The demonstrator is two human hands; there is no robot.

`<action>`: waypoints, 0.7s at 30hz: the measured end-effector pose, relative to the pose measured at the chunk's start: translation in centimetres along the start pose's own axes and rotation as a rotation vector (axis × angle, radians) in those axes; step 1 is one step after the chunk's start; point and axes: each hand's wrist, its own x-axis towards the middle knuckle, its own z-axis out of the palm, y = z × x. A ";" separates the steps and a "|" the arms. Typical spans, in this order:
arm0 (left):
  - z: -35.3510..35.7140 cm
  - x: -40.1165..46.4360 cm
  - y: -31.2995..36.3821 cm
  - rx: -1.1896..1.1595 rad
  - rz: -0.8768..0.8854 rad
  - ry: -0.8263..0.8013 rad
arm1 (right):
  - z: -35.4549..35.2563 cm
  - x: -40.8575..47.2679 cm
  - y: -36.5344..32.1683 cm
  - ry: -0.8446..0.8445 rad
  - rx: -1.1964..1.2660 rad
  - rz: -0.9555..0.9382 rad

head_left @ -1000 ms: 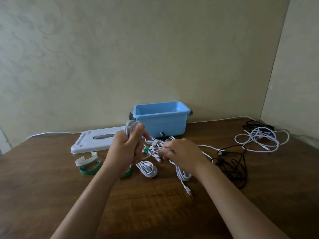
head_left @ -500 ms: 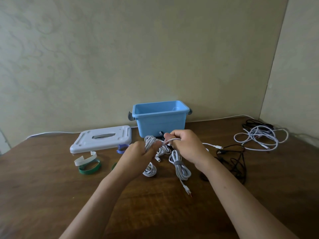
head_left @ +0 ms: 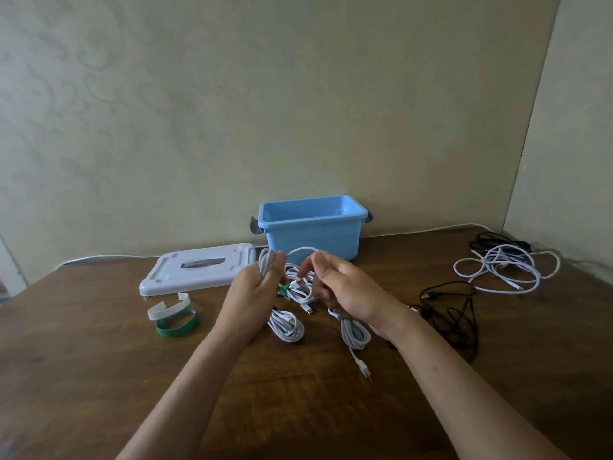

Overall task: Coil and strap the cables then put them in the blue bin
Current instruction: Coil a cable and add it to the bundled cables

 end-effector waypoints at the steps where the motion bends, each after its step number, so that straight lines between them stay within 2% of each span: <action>1: 0.1 -0.1 0.0 0.040 0.023 -0.020 | 0.0 0.1 0.0 0.022 0.017 -0.009; 5: 0.3 -0.2 0.0 0.176 0.063 0.004 | -0.2 0.1 0.2 0.142 0.059 -0.120; 8: 0.3 -0.3 0.2 0.112 0.044 0.051 | 0.0 0.3 0.7 0.217 -0.112 -0.167; 13: 0.3 -0.5 0.4 -0.257 -0.050 -0.058 | 1.4 0.2 1.0 0.134 -0.263 -0.187; 18: 0.8 -1.0 0.5 -0.252 -0.029 -0.120 | 2.6 0.3 1.5 0.175 -0.299 -0.229; 21: 1.0 -1.0 0.6 -0.210 -0.012 -0.083 | 2.4 0.2 1.3 0.148 -0.327 -0.215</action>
